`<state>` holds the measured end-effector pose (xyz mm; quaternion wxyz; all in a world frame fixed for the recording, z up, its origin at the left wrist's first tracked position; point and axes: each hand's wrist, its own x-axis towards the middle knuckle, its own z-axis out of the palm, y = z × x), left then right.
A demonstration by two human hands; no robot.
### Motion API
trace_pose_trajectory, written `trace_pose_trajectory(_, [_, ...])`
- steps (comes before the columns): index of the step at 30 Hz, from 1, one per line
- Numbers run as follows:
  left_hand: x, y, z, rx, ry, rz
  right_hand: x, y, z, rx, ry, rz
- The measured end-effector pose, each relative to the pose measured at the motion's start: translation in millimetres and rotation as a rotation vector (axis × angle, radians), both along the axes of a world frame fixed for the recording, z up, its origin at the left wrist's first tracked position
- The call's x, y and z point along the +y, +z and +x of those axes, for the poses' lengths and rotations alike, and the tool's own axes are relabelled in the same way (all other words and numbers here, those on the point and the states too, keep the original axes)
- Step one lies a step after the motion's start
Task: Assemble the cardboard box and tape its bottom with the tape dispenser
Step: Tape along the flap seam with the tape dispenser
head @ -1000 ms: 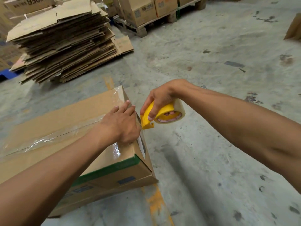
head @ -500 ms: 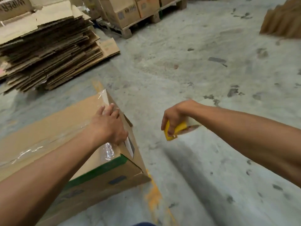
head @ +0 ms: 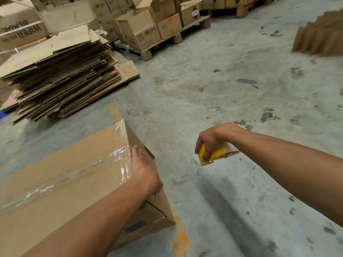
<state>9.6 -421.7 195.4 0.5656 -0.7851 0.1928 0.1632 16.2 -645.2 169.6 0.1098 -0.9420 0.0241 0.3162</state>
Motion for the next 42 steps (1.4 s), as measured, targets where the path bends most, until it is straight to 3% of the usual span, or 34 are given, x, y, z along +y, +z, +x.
trace_pose_trajectory(7, [-11,-21,-18,0.040,0.102,-0.079,7,-1,1,-0.001,-0.043,0.037])
trace_pose_trajectory(15, [-6,-35,-13,-0.016,0.036,-0.110,14,9,1,-0.008,-0.075,0.060])
trace_pose_trajectory(20, [-7,-35,-16,-0.006,0.018,-0.316,17,18,5,-0.005,-0.135,0.104])
trace_pose_trajectory(25, [-4,-37,-24,-0.047,0.017,-0.332,19,35,2,-0.034,-0.112,0.077])
trace_pose_trajectory(29, [-10,-37,-33,0.060,0.085,-0.392,22,48,0,-0.065,-0.084,0.040])
trace_pose_trajectory(32, [-18,-35,-38,0.185,0.124,-0.513,26,57,1,-0.094,-0.121,0.053])
trace_pose_trajectory(36, [-32,-10,-25,0.218,0.032,-0.827,37,82,11,-0.278,-0.167,0.079])
trace_pose_trajectory(42, [-1,65,17,0.022,-0.185,-1.211,62,129,34,-0.561,-0.400,0.391])
